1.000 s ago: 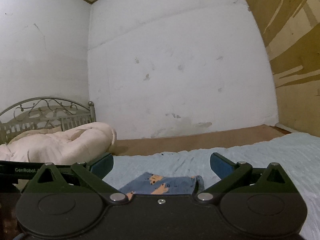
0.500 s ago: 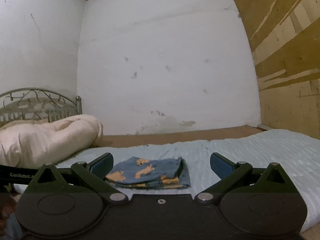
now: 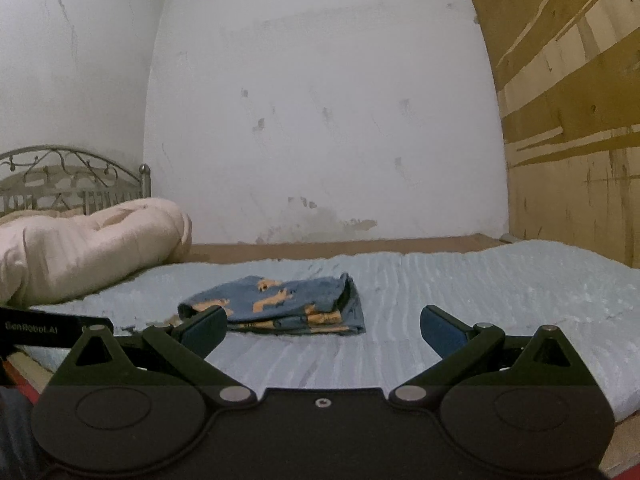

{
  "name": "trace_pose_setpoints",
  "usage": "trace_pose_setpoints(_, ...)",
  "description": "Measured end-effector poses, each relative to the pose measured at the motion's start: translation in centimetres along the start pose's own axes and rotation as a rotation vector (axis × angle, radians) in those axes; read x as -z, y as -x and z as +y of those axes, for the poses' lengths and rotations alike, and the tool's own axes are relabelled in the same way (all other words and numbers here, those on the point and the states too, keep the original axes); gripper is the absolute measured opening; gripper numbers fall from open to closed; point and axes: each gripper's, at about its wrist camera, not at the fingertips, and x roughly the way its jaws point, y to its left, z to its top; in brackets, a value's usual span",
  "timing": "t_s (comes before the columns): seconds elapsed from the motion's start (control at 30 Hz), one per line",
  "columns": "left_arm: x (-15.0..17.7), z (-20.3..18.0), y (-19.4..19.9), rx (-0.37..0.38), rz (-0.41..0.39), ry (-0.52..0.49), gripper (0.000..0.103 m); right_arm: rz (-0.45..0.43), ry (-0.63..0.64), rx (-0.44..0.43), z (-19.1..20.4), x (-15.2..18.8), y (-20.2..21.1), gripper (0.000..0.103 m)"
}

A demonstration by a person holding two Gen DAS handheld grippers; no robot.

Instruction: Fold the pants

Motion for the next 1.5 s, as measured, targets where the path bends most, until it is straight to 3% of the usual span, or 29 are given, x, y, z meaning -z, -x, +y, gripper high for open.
trace_pose_setpoints(0.43, 1.2, -0.3, -1.2, -0.006, 0.044, -0.023, 0.103, 0.052, -0.018, 0.019, -0.6, 1.6, -1.6, 0.102)
trace_pose_setpoints(1.5, 1.3, -0.4, -1.3, -0.006, 0.052, -0.026, 0.103, 0.053, -0.021, 0.018, -0.8, 1.8, -1.7, 0.102)
